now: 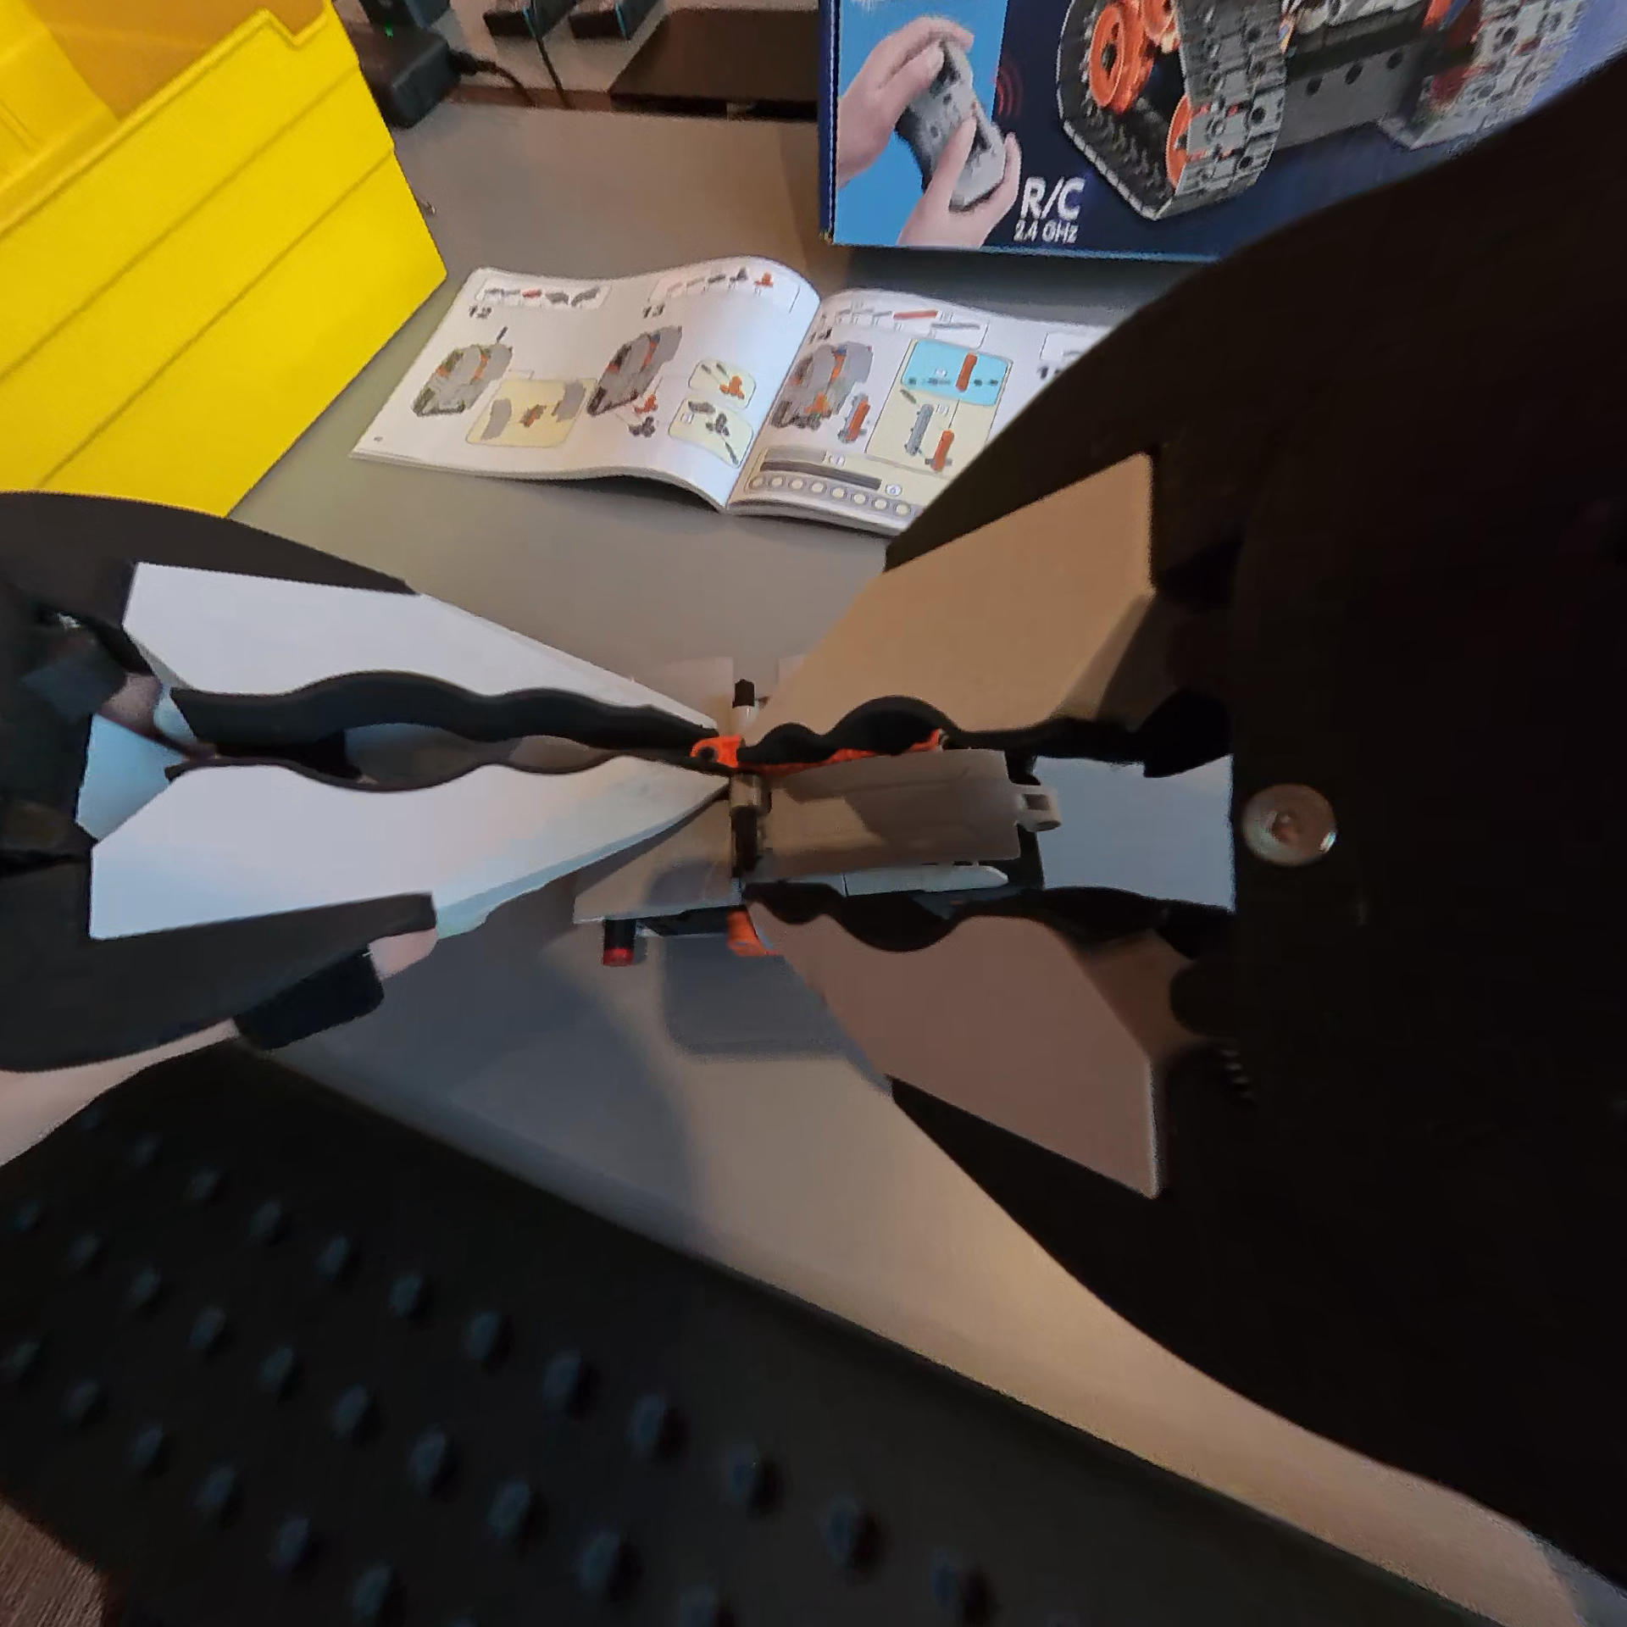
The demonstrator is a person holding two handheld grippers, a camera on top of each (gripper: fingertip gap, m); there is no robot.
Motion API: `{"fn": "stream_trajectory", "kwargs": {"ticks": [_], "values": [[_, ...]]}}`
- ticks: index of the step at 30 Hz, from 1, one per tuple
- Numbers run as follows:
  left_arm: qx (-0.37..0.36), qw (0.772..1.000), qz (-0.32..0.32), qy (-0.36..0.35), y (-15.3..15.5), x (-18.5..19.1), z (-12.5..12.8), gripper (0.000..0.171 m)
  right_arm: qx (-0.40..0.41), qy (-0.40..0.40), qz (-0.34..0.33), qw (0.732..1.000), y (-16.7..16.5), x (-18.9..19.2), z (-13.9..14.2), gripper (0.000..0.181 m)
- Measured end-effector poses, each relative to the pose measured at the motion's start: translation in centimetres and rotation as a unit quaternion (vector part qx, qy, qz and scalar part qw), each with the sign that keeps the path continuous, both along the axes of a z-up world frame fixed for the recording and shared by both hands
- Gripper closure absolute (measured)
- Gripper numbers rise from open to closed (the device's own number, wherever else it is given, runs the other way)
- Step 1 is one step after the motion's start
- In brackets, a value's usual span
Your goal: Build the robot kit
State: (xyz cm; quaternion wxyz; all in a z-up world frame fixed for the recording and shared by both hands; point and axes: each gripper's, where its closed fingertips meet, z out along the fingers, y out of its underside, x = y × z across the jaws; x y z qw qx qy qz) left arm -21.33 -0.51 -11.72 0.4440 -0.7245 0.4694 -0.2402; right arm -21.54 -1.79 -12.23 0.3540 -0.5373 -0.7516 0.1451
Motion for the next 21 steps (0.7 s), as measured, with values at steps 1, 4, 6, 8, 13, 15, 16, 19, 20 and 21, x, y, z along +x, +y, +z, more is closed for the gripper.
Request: {"fn": "stream_trajectory", "kwargs": {"ticks": [1, 4, 6, 8, 13, 15, 16, 19, 20, 21], "values": [[-0.001, 1.000, 0.000, -0.003, 0.0, 0.0, 0.0, 0.165, 0.009, -0.001, -0.003, 1.000, 0.0, -0.1, 0.0, 0.155], [-0.002, 1.000, 0.000, -0.007, 0.0, 0.0, 0.0, 0.165, 0.020, -0.001, -0.014, 1.000, 0.0, 0.0, -0.1, 0.155], [0.002, 1.000, 0.000, -0.007, 0.0, 0.0, 0.0, 0.165, 0.028, 0.003, -0.014, 1.000, 0.1, 0.0, 0.0, 0.156], [0.006, 1.000, 0.001, -0.008, 0.0, 0.0, 0.0, 0.165, 0.027, 0.008, -0.015, 0.999, 0.1, 0.0, -0.1, 0.155], [0.008, 1.000, 0.001, -0.015, -0.1, 0.1, 0.0, 0.165, -0.074, 0.045, 0.000, 0.996, -0.6, 0.2, 0.6, 0.142], [0.014, 1.000, -0.003, -0.016, -0.1, 0.1, 0.0, 0.165, -0.119, 0.075, 0.000, 0.990, 0.1, 0.4, 1.7, 0.143], [0.015, 1.000, -0.005, -0.016, -0.1, 0.1, 0.0, 0.165, -0.142, 0.085, 0.000, 0.986, 0.4, 0.5, 2.1, 0.142], [0.016, 1.000, -0.012, -0.014, -0.1, 0.1, 0.0, 0.165, -0.197, 0.077, 0.013, 0.977, 0.4, 0.8, 1.9, 0.123], [0.015, 1.000, -0.014, -0.013, -0.1, 0.1, 0.0, 0.165, -0.204, 0.071, 0.015, 0.976, 0.3, 0.8, 1.6, 0.120], [0.016, 1.000, -0.016, -0.012, -0.1, 0.1, 0.0, 0.165, -0.203, 0.070, 0.019, 0.976, 0.2, 0.7, 1.4, 0.117]]}}
